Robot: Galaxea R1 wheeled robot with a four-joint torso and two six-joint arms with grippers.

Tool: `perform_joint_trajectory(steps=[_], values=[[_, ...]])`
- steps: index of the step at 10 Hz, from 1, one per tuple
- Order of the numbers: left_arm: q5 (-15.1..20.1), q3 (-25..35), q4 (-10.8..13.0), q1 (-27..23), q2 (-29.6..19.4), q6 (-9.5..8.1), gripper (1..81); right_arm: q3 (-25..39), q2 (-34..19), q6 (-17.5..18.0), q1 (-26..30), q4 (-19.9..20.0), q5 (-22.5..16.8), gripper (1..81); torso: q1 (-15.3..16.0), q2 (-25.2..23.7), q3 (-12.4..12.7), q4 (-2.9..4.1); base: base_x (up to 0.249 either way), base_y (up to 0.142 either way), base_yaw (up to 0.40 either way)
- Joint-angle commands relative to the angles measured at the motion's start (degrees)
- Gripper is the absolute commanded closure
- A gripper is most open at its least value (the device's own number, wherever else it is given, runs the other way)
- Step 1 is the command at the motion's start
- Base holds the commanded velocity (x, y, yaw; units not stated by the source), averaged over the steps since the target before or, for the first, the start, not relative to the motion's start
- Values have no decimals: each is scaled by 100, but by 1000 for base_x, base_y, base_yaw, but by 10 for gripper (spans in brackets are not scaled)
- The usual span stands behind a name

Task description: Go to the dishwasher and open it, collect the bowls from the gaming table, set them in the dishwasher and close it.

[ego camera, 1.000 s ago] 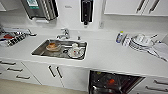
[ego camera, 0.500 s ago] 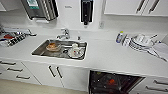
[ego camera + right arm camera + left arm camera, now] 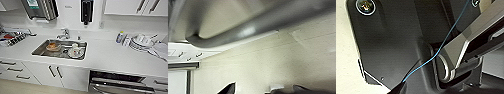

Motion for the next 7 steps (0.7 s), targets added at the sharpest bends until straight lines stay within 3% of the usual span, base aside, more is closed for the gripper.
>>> perform_joint_trajectory(steps=[1, 3, 5, 7], values=[[242, 16, -113, -30, -33, -26, 10, -663, 55, -92, -259, 32, -160, 10, 0, 0, 0, 0, 0, 0, 0], [233, -222, -183, -39, 99, -26, 10, -1339, 240, -224, -823, -38, -398, 10, 0, 0, 0, 0, 0, 0, 0], [189, -564, -183, -30, 301, -26, 10, -1717, 257, -453, -1298, -416, -398, 10, 0, 0, 0, 0, 0, 0, 0], [-160, -695, -244, 5, 301, -26, 10, -1944, 283, -505, -1745, -853, -319, 10, 0, 0, 0, 0, 0, 0, 0]])
